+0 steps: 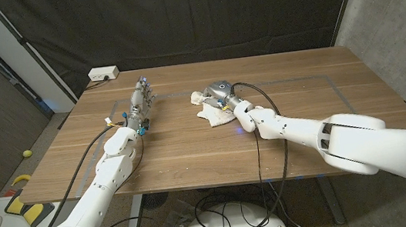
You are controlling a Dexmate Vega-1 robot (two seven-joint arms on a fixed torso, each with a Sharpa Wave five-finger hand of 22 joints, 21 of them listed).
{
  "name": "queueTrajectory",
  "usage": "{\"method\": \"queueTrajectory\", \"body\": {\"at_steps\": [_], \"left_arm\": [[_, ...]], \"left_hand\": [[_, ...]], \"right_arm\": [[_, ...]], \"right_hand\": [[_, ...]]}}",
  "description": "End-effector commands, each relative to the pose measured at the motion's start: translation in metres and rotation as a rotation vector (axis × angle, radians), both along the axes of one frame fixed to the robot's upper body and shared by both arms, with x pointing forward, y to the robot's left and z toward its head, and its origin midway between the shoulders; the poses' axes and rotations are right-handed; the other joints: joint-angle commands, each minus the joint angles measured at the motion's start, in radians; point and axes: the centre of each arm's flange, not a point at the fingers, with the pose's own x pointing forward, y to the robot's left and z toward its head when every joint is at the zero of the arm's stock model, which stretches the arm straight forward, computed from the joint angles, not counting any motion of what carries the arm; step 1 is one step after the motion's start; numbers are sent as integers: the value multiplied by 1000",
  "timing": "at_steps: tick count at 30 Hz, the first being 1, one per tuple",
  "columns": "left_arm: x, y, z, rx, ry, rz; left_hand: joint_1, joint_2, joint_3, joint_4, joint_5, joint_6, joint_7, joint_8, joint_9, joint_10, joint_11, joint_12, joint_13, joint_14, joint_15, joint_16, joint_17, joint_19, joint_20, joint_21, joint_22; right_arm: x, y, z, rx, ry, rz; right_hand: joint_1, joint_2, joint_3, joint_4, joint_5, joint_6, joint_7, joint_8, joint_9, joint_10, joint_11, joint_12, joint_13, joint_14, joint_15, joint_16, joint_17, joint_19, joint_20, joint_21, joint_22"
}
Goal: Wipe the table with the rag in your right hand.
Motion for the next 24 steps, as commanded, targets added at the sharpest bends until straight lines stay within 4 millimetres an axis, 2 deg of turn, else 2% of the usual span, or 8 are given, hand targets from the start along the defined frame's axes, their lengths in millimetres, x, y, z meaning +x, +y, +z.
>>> {"method": "queueTrajectory", "body": {"at_steps": [1, 2, 5, 7, 15, 19, 24], "left_arm": [[6, -3, 6, 2, -7, -11], [6, -3, 6, 3, -8, -12], [8, -4, 7, 5, -9, -15], [9, -5, 8, 6, -9, -18], [11, -8, 8, 7, -7, -24], [11, -8, 7, 5, -9, -25], [9, -9, 6, 7, -11, -29]], "left_hand": [[6, 27, -3, 0, -1, -99, 2, -4, 2, -184, -3, 5, 4, -140, -8, -1, 3, -151, -4, -6, 3], [6, 27, -4, 0, -1, -99, 3, -4, 2, -181, 4, 7, 4, -140, -8, -1, 3, -150, -4, -7, 2], [6, 27, -4, 0, -1, -99, 4, -4, 2, -185, -4, 5, 4, -140, -8, -1, 3, -151, -4, -8, 3], [6, 27, -4, 0, 0, -100, 4, -5, 2, -183, 2, 6, 4, -140, -8, -1, 3, -150, -4, -8, 3], [6, 28, -5, 0, 0, -103, 3, -6, 2, -184, 2, 6, 4, -142, -8, -2, 3, -150, -4, -10, 3], [6, 28, -6, 0, 0, -103, 4, -6, 2, -183, 1, 6, 4, -142, -8, -1, 3, -148, -5, -11, 3], [6, 28, -6, 0, 0, -103, 4, -6, 2, -181, 5, 7, 4, -142, -8, -1, 3, -148, -6, -12, 3]], "right_arm": [[-120, 56, -3, 2, -1, 347], [-123, 55, -5, 3, 2, 361], [-134, 54, -10, 5, 15, 407], [-142, 55, -13, -2, 21, 436], [-164, 48, -26, -30, 72, 486], [-165, 43, -26, -32, 68, 475], [-155, 53, -10, -5, -5, 484]], "right_hand": [[54, 35, -5, -5, 8, 27, -5, 7, 5, 105, 18, 0, -3, -1, -16, -4, 6, -7, -150, 12, -11], [54, 35, -5, -5, 8, 27, -5, 6, 5, 104, 18, 0, -2, -2, -16, -5, 5, -7, -150, 12, -12], [54, 36, -5, -5, 9, 28, -5, 6, 5, 105, 18, -2, -4, -1, -16, -5, 6, -7, -150, 11, -14], [54, 36, -6, -5, 9, 29, -5, 6, 5, 104, 19, -2, -4, -1, -16, -5, 6, -7, -150, 12, -16], [57, 37, -9, -4, 9, 30, -5, 3, 5, 103, 19, -3, 1, -1, -16, -8, 6, -9, -150, 14, -24], [57, 37, -10, -4, 9, 31, -7, 2, 4, 104, 18, -4, 0, 2, -16, -5, 11, -10, -150, 14, -27], [57, 37, -12, -3, 9, 30, -8, 1, 4, 102, 19, -5, 2, -1, -16, -9, 9, -12, -149, 15, -31]]}}
